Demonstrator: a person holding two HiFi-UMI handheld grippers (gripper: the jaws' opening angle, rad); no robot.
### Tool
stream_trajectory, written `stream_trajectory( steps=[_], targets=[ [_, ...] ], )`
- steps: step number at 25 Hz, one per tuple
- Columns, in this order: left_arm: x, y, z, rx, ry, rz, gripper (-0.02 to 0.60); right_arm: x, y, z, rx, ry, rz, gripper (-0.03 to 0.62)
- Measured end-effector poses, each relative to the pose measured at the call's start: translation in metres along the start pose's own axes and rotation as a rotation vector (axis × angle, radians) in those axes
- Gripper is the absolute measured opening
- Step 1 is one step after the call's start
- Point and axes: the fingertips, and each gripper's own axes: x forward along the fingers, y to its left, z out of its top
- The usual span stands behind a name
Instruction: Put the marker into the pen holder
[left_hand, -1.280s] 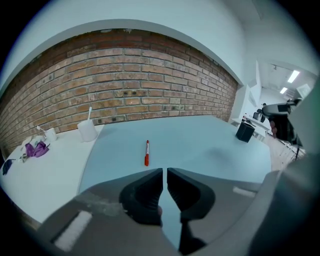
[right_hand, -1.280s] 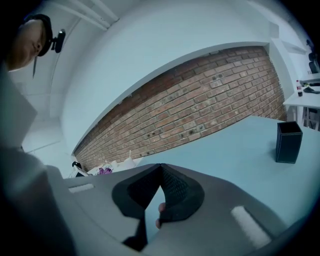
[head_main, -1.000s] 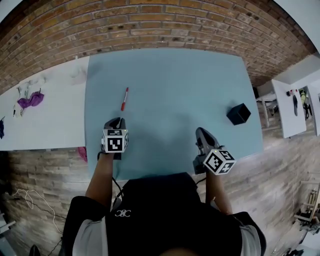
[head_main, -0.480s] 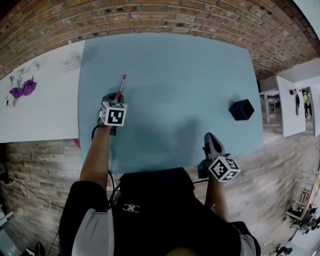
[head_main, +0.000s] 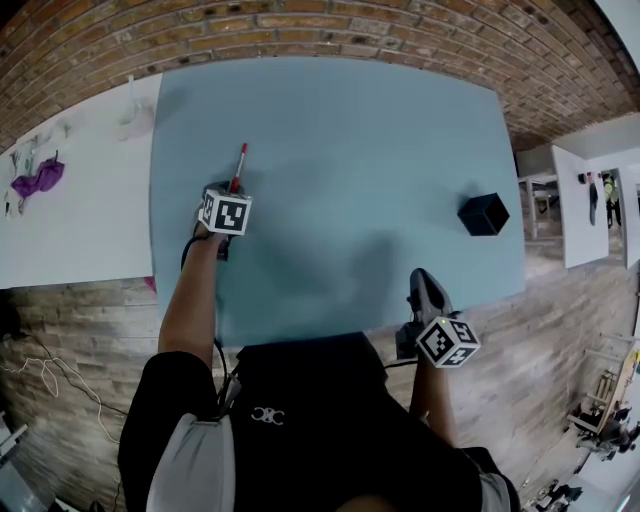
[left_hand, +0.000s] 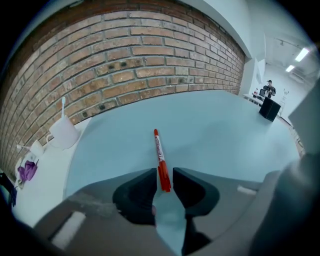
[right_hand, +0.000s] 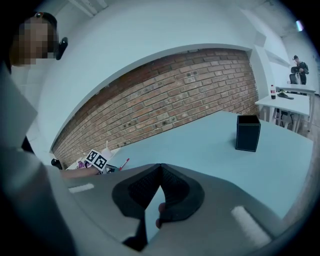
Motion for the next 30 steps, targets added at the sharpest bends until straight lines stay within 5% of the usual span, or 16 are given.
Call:
stream_trajectory(
  steps=[13,18,24,30],
  targets=[
    [-0.007,0.009,-0.008,-0.038,0.055,-0.03,0.104,0.005,0.006,-0.009,-0.046,0.029,-0.004,0.005],
    [0.005,0.001,-0.001,-0.039,-0.012,-0.086,0.1,0.009,0.015,-0.016,-0.077,0.041,0.009,0.005],
    [0.004,-0.005,-0.008,-0.003,-0.041,-0.013,0.067,0.002,0.016,-0.018,-0.083,0.036,0.009,0.005],
    [-0.026,0.012,0.01,0.01,-0.157,0.072,0.066,-0.004,0.014,-0.014,-0.083,0.022,0.006,0.005]
  ],
)
